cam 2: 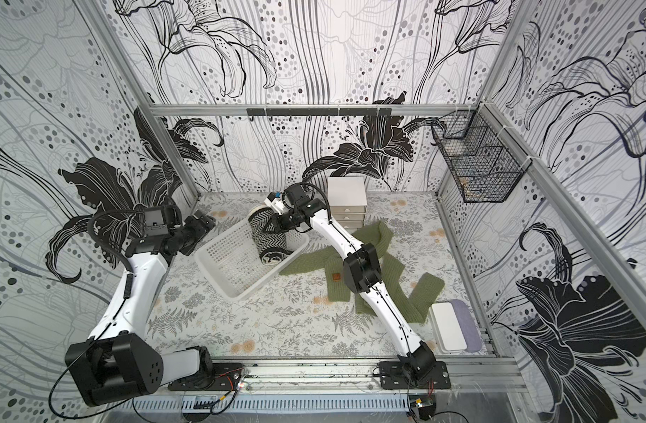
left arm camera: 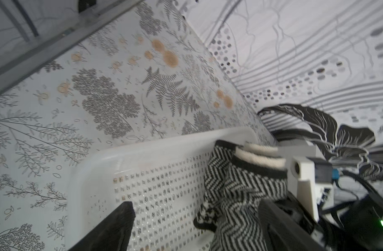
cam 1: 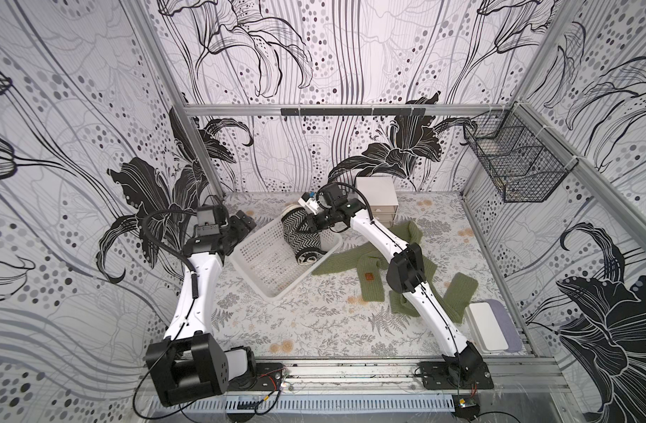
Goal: Roll up the scarf and place it into the basket
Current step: Adjust the basket at the center of the board, then place the scarf in the basket.
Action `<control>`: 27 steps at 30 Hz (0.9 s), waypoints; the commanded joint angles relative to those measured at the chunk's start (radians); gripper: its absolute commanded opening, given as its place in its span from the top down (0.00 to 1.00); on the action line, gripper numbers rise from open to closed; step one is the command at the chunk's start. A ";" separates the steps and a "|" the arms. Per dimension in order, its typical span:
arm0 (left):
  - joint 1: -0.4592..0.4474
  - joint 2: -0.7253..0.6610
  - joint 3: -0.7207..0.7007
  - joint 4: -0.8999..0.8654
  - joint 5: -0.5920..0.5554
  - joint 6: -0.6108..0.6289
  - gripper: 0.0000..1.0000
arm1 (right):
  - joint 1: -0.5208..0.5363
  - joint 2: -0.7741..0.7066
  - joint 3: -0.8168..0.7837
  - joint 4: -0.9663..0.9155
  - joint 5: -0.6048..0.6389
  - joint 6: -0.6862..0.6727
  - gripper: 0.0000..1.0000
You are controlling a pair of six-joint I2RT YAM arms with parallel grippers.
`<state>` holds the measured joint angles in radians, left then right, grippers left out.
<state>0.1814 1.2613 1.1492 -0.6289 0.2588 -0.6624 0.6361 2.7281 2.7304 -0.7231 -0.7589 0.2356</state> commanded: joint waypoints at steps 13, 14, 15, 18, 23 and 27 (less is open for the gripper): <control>-0.435 -0.355 -0.369 -0.061 0.002 -0.352 0.00 | 0.037 -0.196 -0.457 -0.096 0.225 -0.118 1.00; -0.489 -0.372 -0.367 -0.102 -0.030 -0.379 0.00 | 0.036 -0.191 -0.468 -0.086 0.229 -0.101 1.00; -0.536 -0.389 -0.377 -0.120 -0.041 -0.412 0.00 | 0.037 -0.185 -0.473 -0.081 0.233 -0.091 1.00; -0.683 -0.437 -0.406 -0.150 -0.098 -0.508 0.01 | 0.037 -0.159 -0.461 -0.068 0.250 -0.063 1.00; -0.845 -0.370 -0.446 -0.133 -0.128 -0.562 0.01 | 0.037 -0.065 -0.298 -0.147 0.270 -0.057 1.00; -0.845 -0.281 -0.517 -0.066 -0.153 -0.576 0.01 | 0.039 -0.075 -0.276 -0.177 0.269 -0.081 1.00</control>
<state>-0.6621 0.9394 0.6811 -0.7258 0.1635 -1.1942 0.6758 2.6320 2.4500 -0.8360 -0.5438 0.1604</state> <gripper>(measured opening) 0.993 0.181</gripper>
